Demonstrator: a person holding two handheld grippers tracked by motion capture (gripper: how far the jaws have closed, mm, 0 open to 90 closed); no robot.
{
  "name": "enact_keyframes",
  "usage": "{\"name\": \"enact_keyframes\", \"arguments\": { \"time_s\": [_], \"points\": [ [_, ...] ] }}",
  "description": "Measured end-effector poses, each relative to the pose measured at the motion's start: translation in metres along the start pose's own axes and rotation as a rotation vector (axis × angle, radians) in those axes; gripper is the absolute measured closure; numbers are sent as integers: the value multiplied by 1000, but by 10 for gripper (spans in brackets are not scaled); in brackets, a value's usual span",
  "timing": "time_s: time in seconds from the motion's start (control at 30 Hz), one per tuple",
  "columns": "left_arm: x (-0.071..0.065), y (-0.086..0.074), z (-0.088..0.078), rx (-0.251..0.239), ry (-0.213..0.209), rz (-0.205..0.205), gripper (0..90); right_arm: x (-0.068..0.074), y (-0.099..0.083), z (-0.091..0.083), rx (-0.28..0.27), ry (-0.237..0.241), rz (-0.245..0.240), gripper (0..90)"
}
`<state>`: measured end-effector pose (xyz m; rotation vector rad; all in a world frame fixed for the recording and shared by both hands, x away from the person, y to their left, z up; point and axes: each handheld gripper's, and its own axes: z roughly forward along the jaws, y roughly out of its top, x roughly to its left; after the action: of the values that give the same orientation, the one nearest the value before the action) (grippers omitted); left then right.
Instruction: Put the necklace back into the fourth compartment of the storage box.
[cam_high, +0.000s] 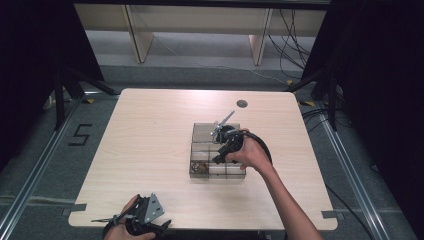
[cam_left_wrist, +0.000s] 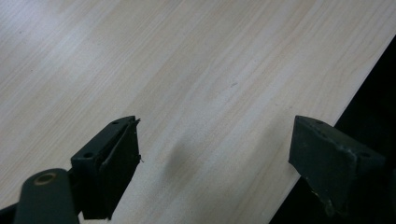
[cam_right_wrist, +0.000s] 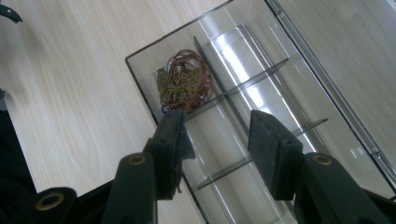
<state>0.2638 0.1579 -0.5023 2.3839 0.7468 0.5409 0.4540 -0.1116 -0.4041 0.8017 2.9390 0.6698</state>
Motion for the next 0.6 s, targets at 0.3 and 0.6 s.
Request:
{"name": "enact_keyframes", "arguments": {
  "time_s": [0.3, 0.6],
  "points": [
    [-1, 0, 0, 8, 13, 11, 157, -4, -12, -5, -7, -8, 23, 518],
    [-1, 0, 0, 4, 1, 2, 157, -4, -18, -10, -17, -5, 25, 510]
  ]
}}
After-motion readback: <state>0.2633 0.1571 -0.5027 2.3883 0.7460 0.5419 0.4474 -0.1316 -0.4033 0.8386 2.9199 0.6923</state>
